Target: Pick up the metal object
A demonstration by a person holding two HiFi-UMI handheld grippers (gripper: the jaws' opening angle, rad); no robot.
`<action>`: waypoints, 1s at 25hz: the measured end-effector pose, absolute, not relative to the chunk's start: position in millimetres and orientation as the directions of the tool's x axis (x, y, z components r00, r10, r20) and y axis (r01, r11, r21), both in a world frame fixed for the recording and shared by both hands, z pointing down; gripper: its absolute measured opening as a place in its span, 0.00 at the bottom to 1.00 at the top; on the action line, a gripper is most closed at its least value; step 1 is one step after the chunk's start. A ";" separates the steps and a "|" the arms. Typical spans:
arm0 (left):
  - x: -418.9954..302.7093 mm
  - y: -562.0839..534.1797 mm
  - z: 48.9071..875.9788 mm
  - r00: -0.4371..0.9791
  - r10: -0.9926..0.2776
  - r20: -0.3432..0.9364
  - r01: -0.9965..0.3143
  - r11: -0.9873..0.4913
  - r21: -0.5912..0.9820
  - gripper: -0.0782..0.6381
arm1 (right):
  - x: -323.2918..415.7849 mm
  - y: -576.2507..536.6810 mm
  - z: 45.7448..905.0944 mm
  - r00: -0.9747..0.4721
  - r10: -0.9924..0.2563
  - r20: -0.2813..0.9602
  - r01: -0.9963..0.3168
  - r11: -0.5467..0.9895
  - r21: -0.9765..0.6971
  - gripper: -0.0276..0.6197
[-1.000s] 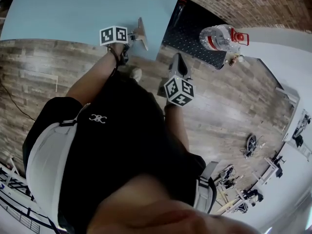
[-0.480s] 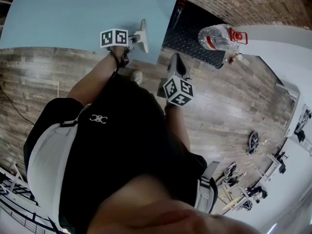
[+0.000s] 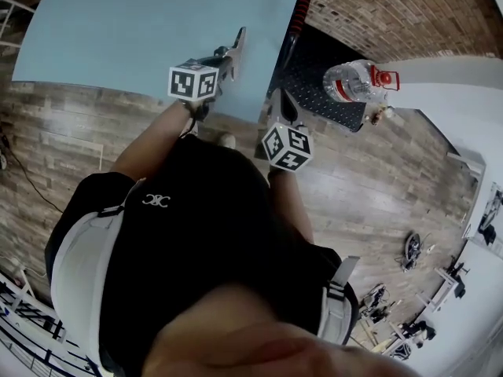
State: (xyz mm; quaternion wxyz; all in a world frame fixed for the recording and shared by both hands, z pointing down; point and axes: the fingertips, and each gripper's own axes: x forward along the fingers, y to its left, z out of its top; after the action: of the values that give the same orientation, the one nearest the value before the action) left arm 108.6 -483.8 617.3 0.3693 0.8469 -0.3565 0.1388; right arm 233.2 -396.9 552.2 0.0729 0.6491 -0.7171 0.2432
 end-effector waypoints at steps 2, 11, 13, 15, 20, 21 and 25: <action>104.2 -487.6 598.7 0.674 -0.549 0.495 -0.739 -0.521 0.428 0.11 | 227.5 -403.1 548.8 -0.161 -0.899 0.408 -0.966 0.058 -0.253 0.06; 90.2 -493.3 519.1 0.573 -0.712 0.405 -0.807 -0.578 0.125 0.11 | 212.6 -425.8 527.1 -0.193 -0.929 0.317 -0.952 0.099 -0.289 0.06; 90.0 -492.7 508.6 0.565 -0.728 0.388 -0.807 -0.585 0.078 0.11 | 212.2 -429.7 522.4 -0.193 -0.933 0.305 -0.954 0.105 -0.281 0.06; 90.5 -490.6 499.1 0.556 -0.746 0.366 -0.805 -0.594 0.012 0.11 | 209.3 -432.1 520.8 -0.206 -0.928 0.309 -0.957 0.125 -0.263 0.06; 95.2 -485.4 489.9 0.567 -0.754 0.332 -0.794 -0.607 -0.021 0.11 | 200.7 -431.6 519.3 -0.246 -0.917 0.314 -0.954 0.172 -0.245 0.06; 96.4 -485.6 489.1 0.570 -0.752 0.330 -0.793 -0.609 -0.017 0.11 | 201.2 -431.8 519.1 -0.245 -0.918 0.314 -0.955 0.171 -0.243 0.06; 95.7 -488.8 486.3 0.575 -0.753 0.319 -0.802 -0.597 0.038 0.11 | 208.1 -433.4 518.5 -0.228 -0.922 0.312 -0.958 0.156 -0.241 0.06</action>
State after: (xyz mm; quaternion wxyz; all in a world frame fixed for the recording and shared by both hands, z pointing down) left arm 95.7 -488.8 486.3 0.0895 0.8830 -0.4401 0.1362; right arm 208.1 -433.4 518.5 0.0455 0.6195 -0.7588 0.1960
